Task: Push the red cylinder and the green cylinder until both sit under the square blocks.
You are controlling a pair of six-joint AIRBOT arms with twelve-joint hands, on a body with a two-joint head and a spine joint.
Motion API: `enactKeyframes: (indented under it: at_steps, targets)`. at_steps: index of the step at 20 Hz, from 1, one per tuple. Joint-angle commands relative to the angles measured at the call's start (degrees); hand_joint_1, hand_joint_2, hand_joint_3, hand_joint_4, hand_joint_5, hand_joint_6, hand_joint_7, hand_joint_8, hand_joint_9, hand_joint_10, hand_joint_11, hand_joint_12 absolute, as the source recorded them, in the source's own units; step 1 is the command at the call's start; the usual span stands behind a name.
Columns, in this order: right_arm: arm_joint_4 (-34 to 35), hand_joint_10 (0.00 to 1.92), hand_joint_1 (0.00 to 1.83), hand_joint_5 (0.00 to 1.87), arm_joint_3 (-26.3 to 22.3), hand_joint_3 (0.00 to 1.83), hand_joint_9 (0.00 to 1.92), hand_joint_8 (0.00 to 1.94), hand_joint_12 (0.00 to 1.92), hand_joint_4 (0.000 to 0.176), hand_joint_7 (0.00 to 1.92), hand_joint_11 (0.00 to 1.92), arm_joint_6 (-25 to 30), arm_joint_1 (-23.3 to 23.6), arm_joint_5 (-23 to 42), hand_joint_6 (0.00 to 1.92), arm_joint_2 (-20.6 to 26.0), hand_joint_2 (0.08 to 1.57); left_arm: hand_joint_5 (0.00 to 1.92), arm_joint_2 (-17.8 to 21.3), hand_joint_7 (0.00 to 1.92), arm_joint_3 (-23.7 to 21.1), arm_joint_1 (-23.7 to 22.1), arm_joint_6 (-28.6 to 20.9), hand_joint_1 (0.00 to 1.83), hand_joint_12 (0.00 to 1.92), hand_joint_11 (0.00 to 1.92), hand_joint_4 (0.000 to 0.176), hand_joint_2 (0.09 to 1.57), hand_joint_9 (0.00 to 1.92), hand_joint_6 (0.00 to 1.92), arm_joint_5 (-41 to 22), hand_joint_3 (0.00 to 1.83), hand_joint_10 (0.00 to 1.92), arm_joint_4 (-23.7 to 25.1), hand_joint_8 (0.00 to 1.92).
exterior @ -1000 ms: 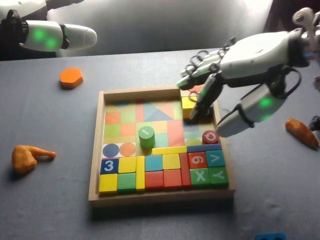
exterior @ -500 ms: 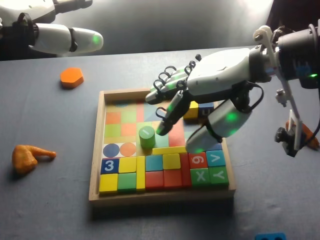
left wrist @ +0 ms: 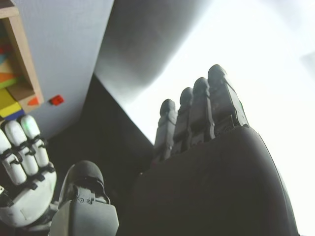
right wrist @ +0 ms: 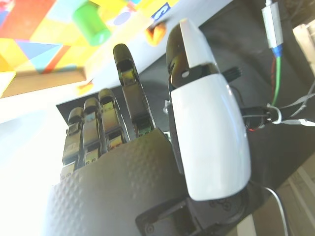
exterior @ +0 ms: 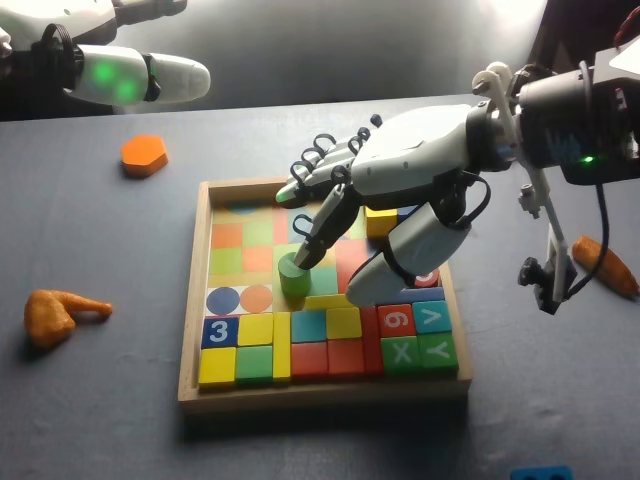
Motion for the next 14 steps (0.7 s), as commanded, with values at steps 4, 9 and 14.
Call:
enactKeyframes:
  at_steps: [4,9,14]
  targets:
    - [3.28,0.0,0.34,0.58,0.91,0.0,0.0,0.0,0.01,0.176,0.02,0.01,0.01,0.18,-0.24,0.0,-0.81,1.12,0.06,-0.24,0.0,0.33,-1.09,0.05,0.0,0.04,0.03,0.092,1.06,0.0,0.0,-5.88,0.0,0.0,-0.37,0.0]
    - [3.36,0.0,0.34,0.58,1.77,0.0,0.0,0.0,0.02,0.176,0.02,0.02,-0.01,-0.05,-0.78,0.0,-1.78,1.12,0.07,-0.35,0.01,0.33,-1.41,0.07,0.0,0.24,0.0,0.086,1.13,0.01,0.01,-5.87,0.0,0.0,-0.15,0.01]
    - [3.36,0.0,0.38,0.59,2.33,0.0,0.0,0.0,0.03,0.176,0.04,0.02,-0.02,-0.32,-0.98,0.0,-2.43,1.12,0.07,-0.35,0.0,0.33,-1.48,0.07,0.0,0.16,0.0,0.091,1.13,0.0,0.0,-5.85,0.0,0.0,-0.15,0.0]
